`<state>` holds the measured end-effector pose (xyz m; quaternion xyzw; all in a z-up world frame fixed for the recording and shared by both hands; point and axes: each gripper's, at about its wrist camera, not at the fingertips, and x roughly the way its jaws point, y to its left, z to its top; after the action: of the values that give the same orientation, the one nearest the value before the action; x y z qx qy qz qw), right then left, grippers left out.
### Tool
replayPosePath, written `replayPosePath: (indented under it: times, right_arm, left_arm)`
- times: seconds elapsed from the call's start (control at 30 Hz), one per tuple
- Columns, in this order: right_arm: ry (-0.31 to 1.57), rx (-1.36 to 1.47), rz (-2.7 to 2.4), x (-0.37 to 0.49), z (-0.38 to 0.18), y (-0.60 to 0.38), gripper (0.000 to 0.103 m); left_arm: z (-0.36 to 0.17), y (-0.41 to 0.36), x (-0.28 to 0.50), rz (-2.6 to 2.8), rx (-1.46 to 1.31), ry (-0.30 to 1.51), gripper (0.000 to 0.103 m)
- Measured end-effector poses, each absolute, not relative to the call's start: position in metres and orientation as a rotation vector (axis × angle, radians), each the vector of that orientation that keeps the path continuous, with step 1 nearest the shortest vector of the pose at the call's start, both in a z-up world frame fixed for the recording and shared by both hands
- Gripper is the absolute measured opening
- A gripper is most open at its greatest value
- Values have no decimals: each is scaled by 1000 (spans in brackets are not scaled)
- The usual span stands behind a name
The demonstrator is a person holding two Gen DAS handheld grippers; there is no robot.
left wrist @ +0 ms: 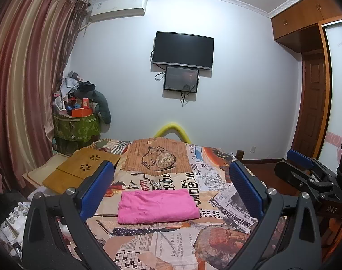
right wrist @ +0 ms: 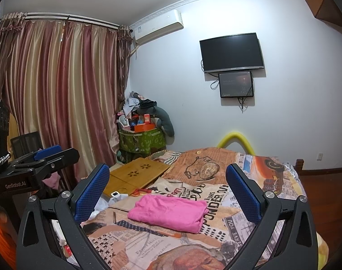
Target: Fold small clothes
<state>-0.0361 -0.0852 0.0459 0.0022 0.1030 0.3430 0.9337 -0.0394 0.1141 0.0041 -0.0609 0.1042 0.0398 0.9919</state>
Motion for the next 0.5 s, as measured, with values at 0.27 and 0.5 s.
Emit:
replayPosePath:
  times: [0.27,0.5]
  right_arm:
    - [214,9,703,-37,48,-84,102]
    - [224,16,709,-37,46,-81,102]
  left_arm:
    - [2,115,-37,71,-128,219,103]
    - [1,116,-37,63,-129,219,103]
